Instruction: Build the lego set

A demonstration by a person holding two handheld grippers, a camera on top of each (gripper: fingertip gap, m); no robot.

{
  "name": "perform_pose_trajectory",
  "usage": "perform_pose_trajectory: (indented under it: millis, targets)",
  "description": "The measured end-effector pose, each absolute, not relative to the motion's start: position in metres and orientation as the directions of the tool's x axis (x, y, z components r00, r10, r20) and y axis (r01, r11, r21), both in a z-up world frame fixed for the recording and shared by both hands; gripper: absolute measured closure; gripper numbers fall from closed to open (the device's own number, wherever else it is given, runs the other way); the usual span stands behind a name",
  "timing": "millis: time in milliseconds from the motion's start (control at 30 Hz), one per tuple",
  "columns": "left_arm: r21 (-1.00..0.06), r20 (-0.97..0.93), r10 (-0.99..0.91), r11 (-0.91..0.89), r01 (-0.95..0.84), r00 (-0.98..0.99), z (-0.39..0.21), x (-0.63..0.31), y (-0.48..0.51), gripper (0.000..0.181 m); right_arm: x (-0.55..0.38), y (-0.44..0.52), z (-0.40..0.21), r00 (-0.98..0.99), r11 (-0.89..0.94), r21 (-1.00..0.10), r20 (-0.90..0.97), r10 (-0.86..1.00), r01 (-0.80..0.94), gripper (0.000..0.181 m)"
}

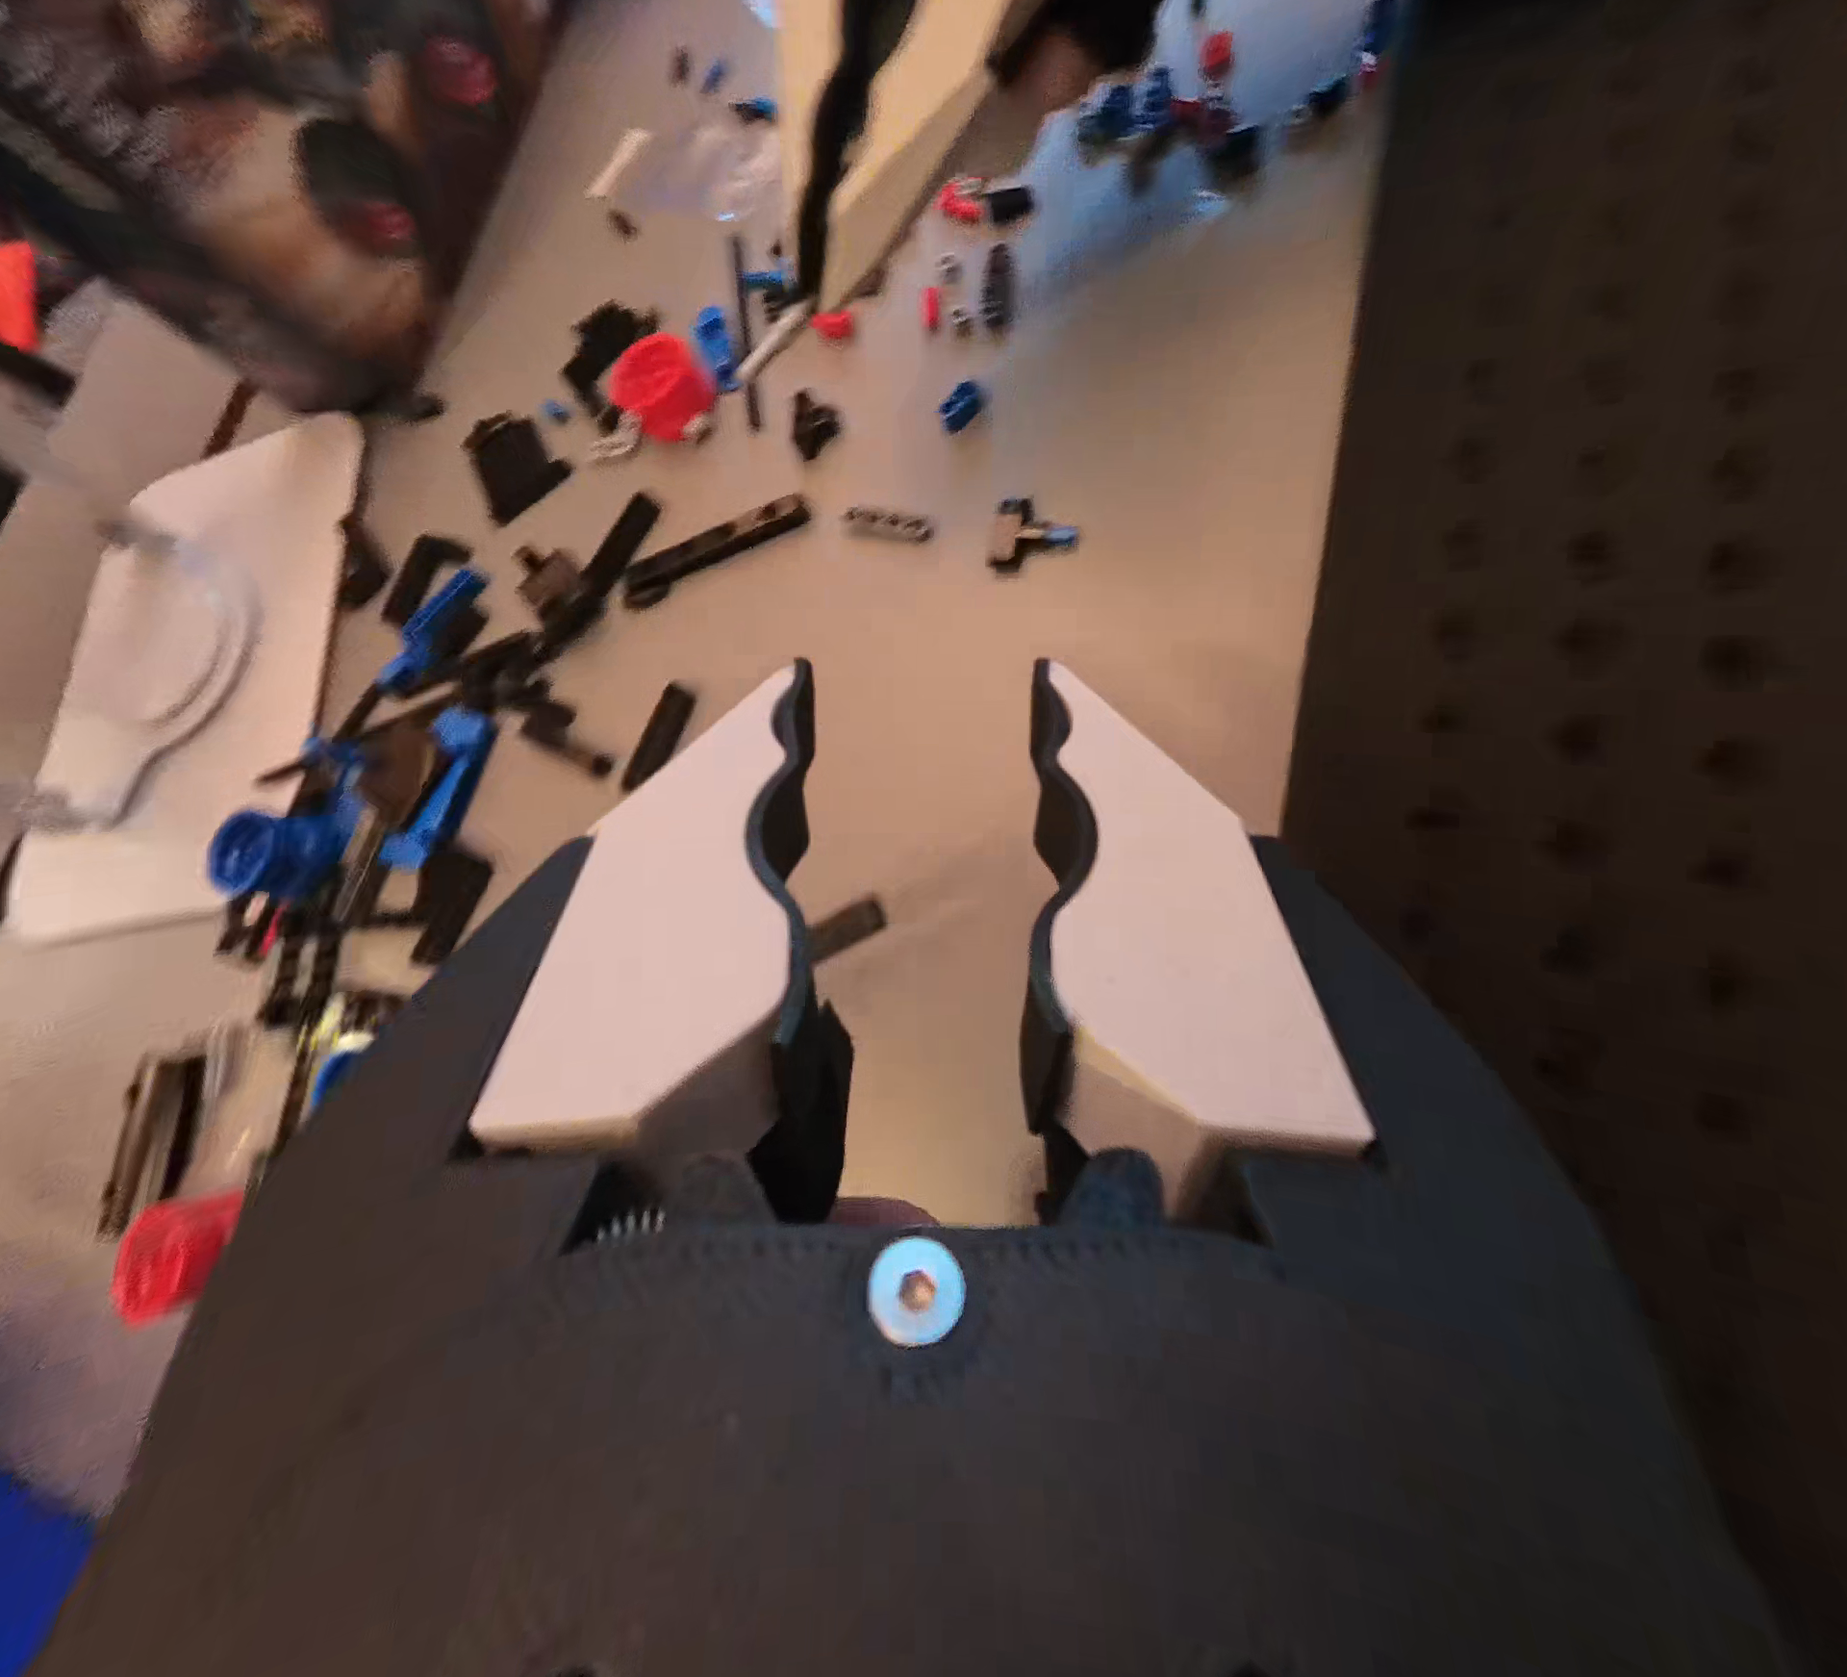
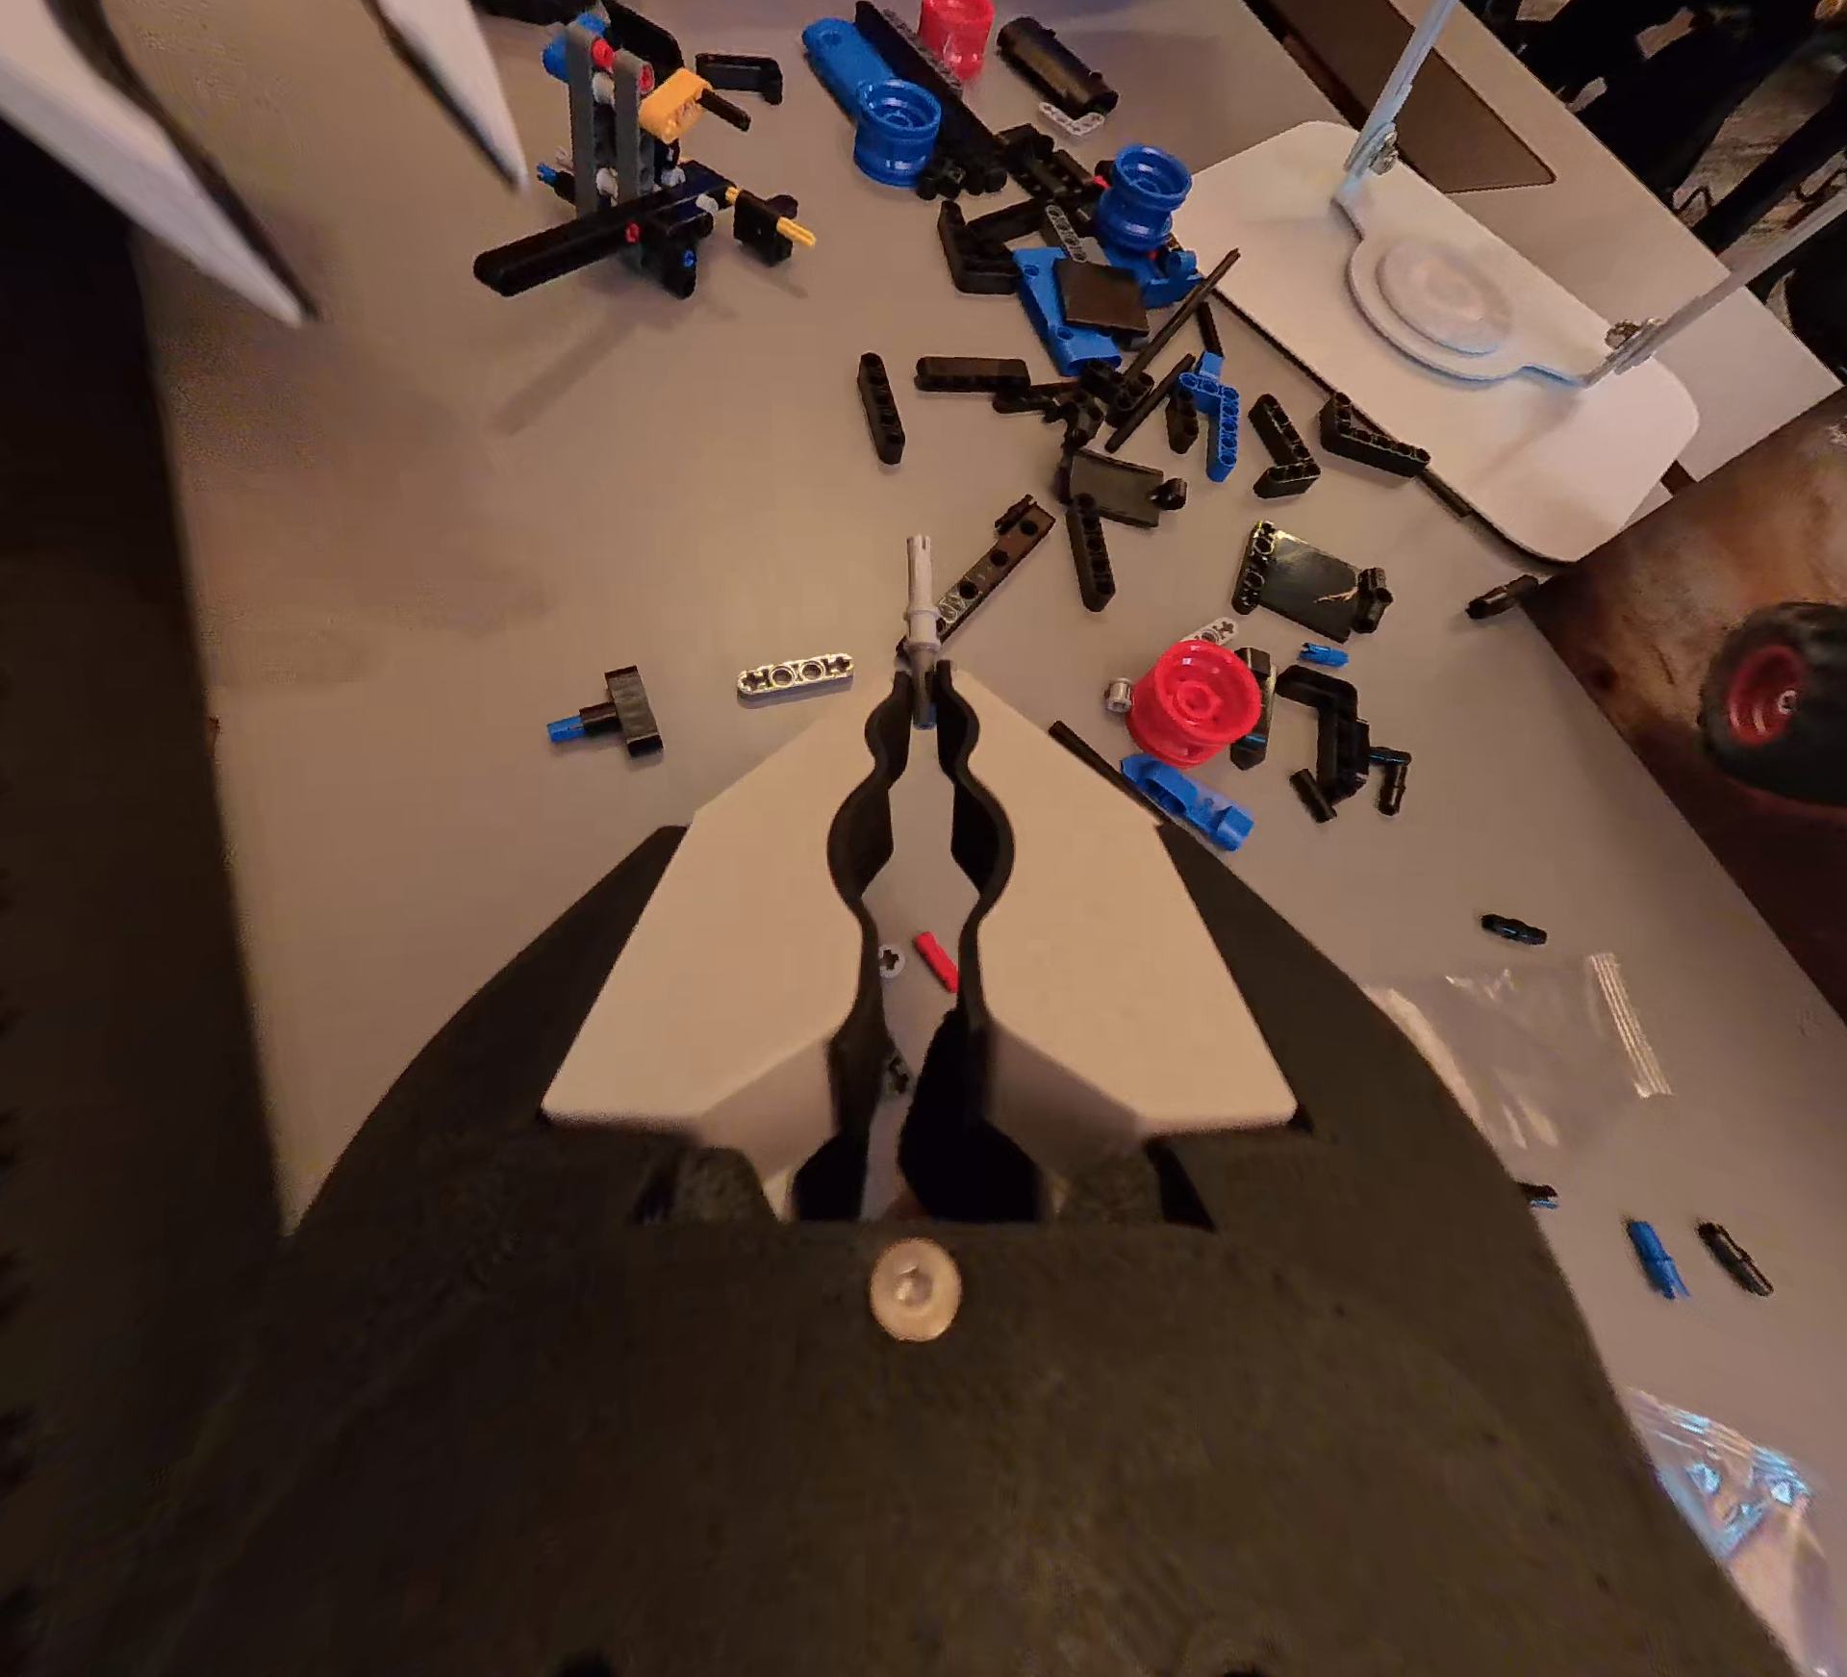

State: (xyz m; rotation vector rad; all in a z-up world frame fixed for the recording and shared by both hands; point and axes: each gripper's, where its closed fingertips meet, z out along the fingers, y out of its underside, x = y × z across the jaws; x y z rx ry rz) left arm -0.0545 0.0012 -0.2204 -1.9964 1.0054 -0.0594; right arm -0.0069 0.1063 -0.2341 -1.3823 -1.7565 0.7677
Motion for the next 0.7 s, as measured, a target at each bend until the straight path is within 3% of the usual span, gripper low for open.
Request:
perform_pose_trajectory:
  millis: [233, 700]
  targets:
    - [-0.622, -0.295, -0.767, -0.3, -0.724, 0.571, -0.258, -0.011, 0.025, 0.142, -0.007, 0.105, -0.233, -0.129, 0.237, -0.826, 0.199, 0.971, 0.511, 0.18]
    - [-0.594, -0.252, -0.753, -0.375, -0.711, 0.608, -0.278, -0.01, 0.032, 0.154, -0.005, 0.106, -0.23, -0.132, 0.24, -0.83, 0.201, 0.971, 0.503, 0.18]
